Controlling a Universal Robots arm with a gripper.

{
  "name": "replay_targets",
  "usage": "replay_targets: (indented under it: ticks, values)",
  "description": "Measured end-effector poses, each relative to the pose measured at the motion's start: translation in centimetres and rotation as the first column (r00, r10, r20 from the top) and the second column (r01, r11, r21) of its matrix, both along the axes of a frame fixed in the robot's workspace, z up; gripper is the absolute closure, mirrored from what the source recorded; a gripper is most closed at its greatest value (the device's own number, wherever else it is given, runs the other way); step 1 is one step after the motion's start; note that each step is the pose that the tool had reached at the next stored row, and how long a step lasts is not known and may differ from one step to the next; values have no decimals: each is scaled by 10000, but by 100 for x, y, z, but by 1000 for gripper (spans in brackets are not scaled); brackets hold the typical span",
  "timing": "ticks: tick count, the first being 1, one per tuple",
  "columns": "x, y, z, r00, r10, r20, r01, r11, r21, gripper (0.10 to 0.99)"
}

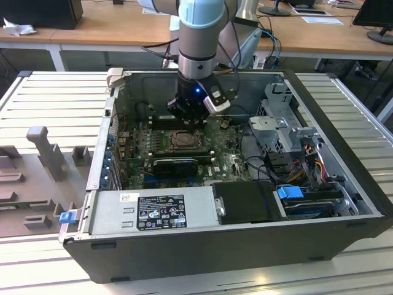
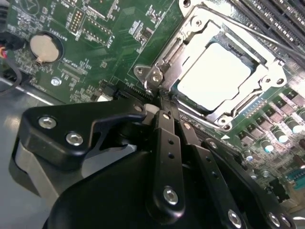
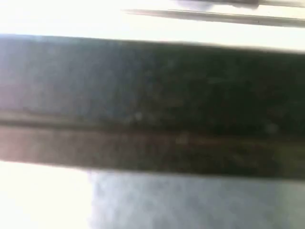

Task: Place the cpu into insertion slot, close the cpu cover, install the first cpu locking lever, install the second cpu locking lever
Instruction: 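Install the first cpu locking lever, then install the second cpu locking lever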

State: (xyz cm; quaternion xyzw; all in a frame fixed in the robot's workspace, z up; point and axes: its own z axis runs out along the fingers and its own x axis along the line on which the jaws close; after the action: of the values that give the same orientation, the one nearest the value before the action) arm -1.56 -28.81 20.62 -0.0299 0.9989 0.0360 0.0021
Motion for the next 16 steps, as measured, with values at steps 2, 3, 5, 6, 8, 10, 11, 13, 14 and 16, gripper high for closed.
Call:
replay_targets:
  ticks: [2,3,5,6,8,10,11,13,14,16]
  values:
    - [-1,-2,104,10000,0,-7,0,10000,-10,980]
    - [-1,-2,117,10000,1,-6,-1,10000,-9,980]
    - [-1,-12,118,10000,3,-7,-3,10000,-10,980]
    - [-1,-21,118,10000,1,-7,-1,10000,-10,980]
    - [-1,-50,118,10000,1,-8,-1,10000,-11,980]
    - [-1,-62,118,10000,1,-7,-1,10000,-10,980]
    - [-1,-67,118,10000,1,-7,-1,10000,-11,980]
    - [-1,-76,118,10000,1,-7,-1,10000,-11,980]
    - [-1,-86,118,10000,1,-7,-1,10000,-11,980]
    - [-1,-114,118,10000,0,-7,0,10000,-11,980]
